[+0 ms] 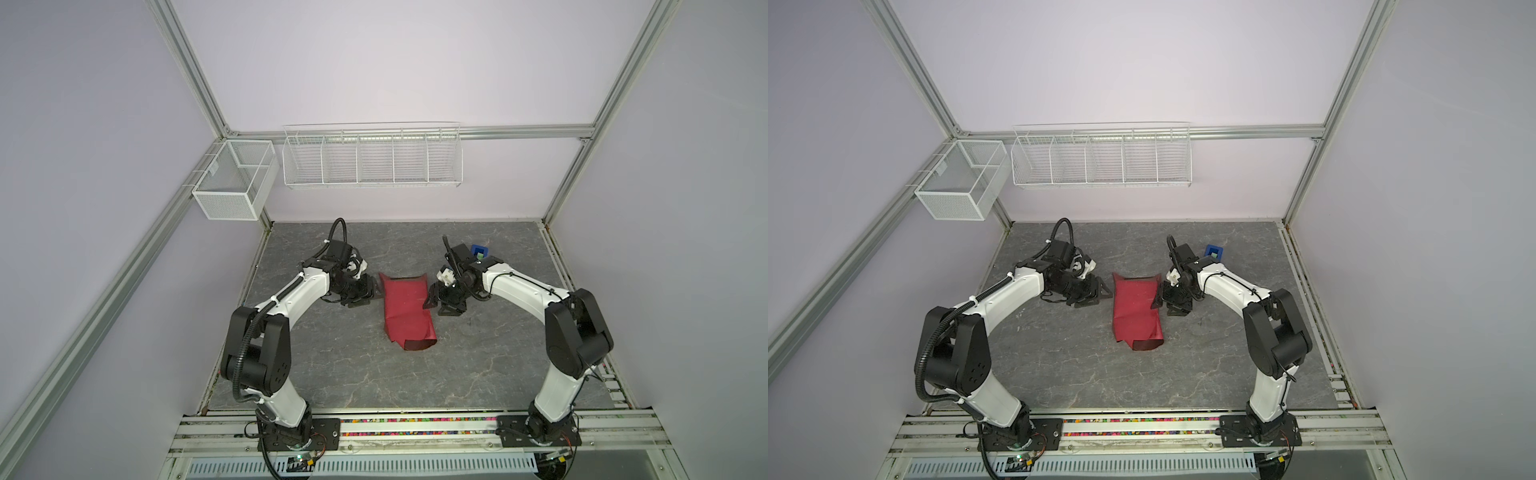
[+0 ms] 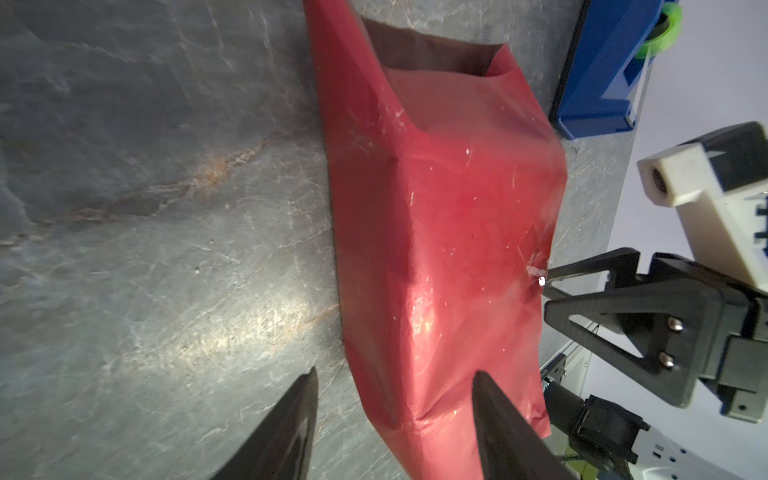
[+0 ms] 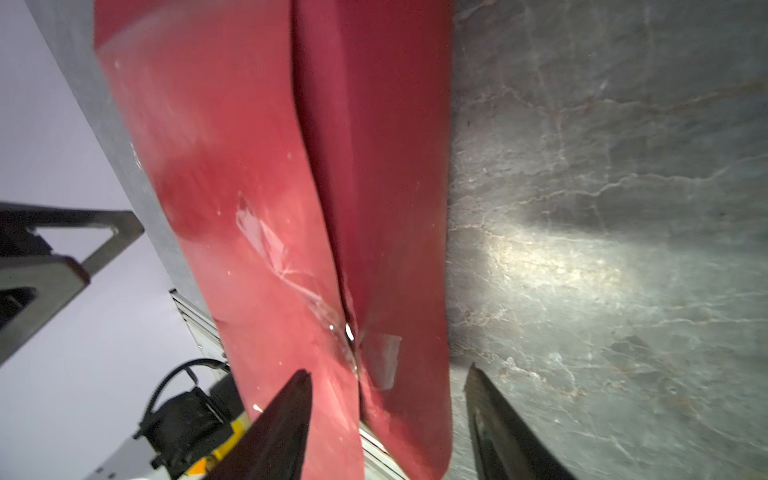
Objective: Wrap the gift box in paper
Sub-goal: 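Release the paper and lift both grippers away from the box, then grasp the box end nearest the robot with the right gripper while left holds the box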
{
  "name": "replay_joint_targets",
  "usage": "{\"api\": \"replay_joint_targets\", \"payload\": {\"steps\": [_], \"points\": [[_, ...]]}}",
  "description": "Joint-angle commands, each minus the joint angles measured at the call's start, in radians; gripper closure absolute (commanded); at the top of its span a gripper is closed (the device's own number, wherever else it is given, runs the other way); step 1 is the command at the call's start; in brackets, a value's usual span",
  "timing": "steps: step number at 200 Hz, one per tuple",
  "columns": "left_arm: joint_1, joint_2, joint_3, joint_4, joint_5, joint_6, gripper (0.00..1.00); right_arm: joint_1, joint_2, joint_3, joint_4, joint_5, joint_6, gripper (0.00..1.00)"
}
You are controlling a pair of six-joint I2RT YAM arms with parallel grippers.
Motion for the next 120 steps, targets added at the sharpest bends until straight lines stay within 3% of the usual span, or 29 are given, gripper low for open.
{"api": "replay_joint_targets", "payload": {"steps": [1,22,59,91,120], "points": [[-0.031,-0.051,-0.03,0.01,-0.04,-0.008,0.41,0.028,-0.119,-0.054,0.007,0.055,-0.066,0.24],[-0.052,-0.12,-0.075,0.036,-0.096,-0.034,0.38,0.071,-0.222,-0.142,0.024,0.166,-0.09,0.14],[-0.088,-0.132,-0.087,0.099,-0.069,-0.085,0.41,0.211,-0.459,-0.341,0.199,0.278,-0.108,0.2],[-0.109,-0.089,-0.091,0.161,0.008,-0.116,0.55,0.461,-0.598,-0.588,0.542,0.448,-0.321,0.23],[-0.111,-0.062,-0.077,0.177,0.057,-0.117,0.65,0.572,-0.535,-0.693,0.767,0.478,-0.477,0.2]]}}
